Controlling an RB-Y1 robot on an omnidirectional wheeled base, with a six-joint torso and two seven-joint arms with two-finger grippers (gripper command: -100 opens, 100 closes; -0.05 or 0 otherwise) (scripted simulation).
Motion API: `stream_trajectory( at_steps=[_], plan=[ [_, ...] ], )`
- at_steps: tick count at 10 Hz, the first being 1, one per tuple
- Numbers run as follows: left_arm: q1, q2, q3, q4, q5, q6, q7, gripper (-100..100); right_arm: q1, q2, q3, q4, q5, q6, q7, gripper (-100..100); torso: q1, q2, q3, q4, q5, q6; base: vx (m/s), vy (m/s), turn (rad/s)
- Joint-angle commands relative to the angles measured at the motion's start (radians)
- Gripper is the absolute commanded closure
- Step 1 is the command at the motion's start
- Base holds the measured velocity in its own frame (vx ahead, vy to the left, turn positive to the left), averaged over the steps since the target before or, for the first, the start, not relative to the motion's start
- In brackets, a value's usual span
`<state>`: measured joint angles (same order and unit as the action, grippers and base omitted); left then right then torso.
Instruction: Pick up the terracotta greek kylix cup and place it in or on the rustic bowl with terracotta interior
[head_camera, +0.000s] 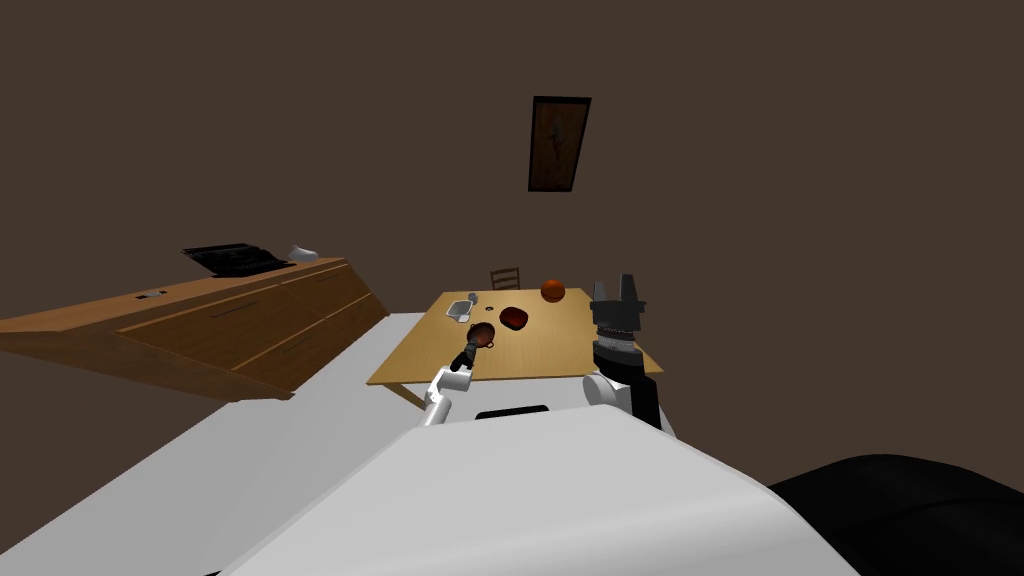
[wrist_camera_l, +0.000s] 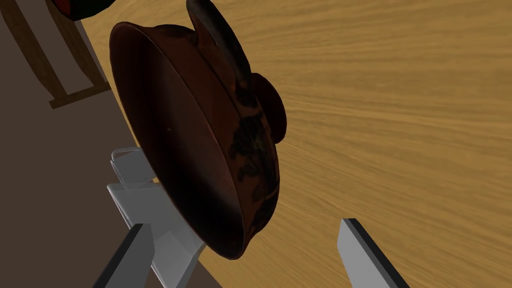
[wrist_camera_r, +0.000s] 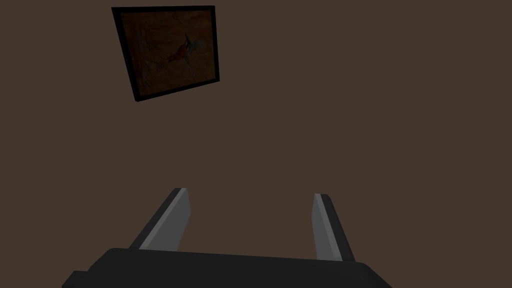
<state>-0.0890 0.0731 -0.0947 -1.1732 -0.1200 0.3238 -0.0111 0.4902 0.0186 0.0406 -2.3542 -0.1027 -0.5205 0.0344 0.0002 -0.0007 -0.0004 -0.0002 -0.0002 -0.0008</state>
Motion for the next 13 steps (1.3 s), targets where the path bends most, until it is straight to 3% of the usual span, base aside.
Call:
stream_trajectory(
  at_steps=[1, 2, 4, 5, 9, 10, 11, 13],
  plan=[
    [0.000, 0.000, 0.000, 0.000, 0.000, 0.000, 0.000, 0, 0.000, 0.000, 0.000, 0.000, 0.000, 0.000, 0.000, 0, 0.000, 0.000, 0.000, 0.000, 0.000, 0.000, 0.000, 0.000, 0.000],
    [0.000, 0.001, 0.005, 0.028, 0.000, -0.029, -0.001, -100, 0.000, 0.000, 0.000, 0.000, 0.000, 0.000, 0.000, 0, 0.000, 0.000, 0.000, 0.000, 0.000, 0.000, 0.052, -0.013, -0.011],
    [-0.003, 0.000, 0.007, 0.038, -0.002, -0.033, -0.001, -100, 0.000, 0.000, 0.000, 0.000, 0.000, 0.000, 0.000, 0, -0.001, -0.005, -0.003, -0.001, 0.000, 0.000, 0.082, -0.018, -0.004],
    [-0.004, 0.000, 0.007, 0.041, -0.002, -0.038, -0.001, 100, 0.000, 0.000, 0.000, 0.000, 0.000, 0.000, 0.000, 0, -0.001, -0.003, -0.002, -0.001, 0.000, 0.000, 0.008, -0.002, 0.001],
    [-0.003, 0.000, 0.007, 0.041, -0.002, -0.037, -0.001, 100, 0.000, 0.000, 0.000, 0.000, 0.000, 0.000, 0.000, 0, 0.000, 0.001, 0.001, 0.001, 0.000, 0.000, 0.000, 0.000, 0.000],
    [-0.003, 0.000, 0.007, 0.042, -0.002, -0.037, -0.001, 0, 0.000, 0.000, 0.000, 0.000, 0.000, 0.000, 0.000, 0, 0.000, 0.002, 0.002, 0.001, 0.000, 0.000, 0.000, 0.000, 0.000],
    [0.000, 0.000, 0.002, 0.011, 0.000, -0.012, 0.000, 100, 0.000, 0.000, 0.000, 0.000, 0.000, 0.000, 0.000, 0, 0.000, 0.002, 0.001, 0.001, 0.000, 0.000, -0.058, 0.017, 0.009],
    [0.000, -0.002, 0.002, 0.008, -0.002, -0.010, -0.001, 100, 0.000, 0.000, 0.000, 0.000, 0.000, 0.000, 0.000, 0, 0.000, 0.008, 0.005, 0.003, 0.000, -0.001, -0.072, 0.008, 0.003]
  ],
)
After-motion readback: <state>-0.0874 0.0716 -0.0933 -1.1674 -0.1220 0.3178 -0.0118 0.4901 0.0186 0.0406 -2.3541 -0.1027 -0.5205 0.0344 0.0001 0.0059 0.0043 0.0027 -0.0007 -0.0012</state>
